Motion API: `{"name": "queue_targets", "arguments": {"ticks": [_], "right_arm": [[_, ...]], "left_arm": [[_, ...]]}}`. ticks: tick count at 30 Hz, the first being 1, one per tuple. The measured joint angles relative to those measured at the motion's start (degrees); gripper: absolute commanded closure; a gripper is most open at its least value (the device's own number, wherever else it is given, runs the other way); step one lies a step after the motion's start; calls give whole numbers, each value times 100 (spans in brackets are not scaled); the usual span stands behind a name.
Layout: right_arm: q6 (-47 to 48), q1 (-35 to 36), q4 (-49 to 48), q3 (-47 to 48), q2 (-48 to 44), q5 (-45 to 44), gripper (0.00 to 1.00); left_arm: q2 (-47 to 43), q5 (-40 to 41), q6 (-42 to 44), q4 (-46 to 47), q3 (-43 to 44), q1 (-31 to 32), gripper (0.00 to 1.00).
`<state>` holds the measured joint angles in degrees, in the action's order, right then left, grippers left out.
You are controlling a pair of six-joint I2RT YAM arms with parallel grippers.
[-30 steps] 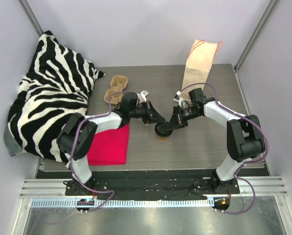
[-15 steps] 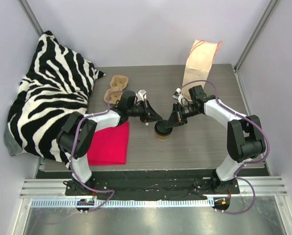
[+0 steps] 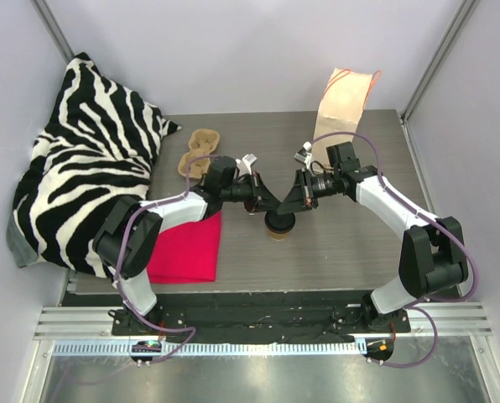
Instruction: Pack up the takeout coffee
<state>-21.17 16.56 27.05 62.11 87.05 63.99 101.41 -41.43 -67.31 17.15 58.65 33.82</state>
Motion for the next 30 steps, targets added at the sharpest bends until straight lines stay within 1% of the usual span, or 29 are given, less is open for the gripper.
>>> {"name": "queue_targets", "arguments": {"ticks": [10, 23, 27, 30], "right_arm": [[-22, 0, -7, -81, 35, -105, 99], [-125, 0, -24, -127, 63, -103, 99], [9, 37, -146, -254, 413, -118, 99], [190, 59, -149, -376, 981, -227, 99]], "left_arm": [[341, 15, 79, -179, -9, 33, 100], [356, 0, 181, -192, 4, 33, 100], [358, 0, 186, -197, 7, 33, 100], [361, -2, 195, -199, 7, 33, 100]]}}
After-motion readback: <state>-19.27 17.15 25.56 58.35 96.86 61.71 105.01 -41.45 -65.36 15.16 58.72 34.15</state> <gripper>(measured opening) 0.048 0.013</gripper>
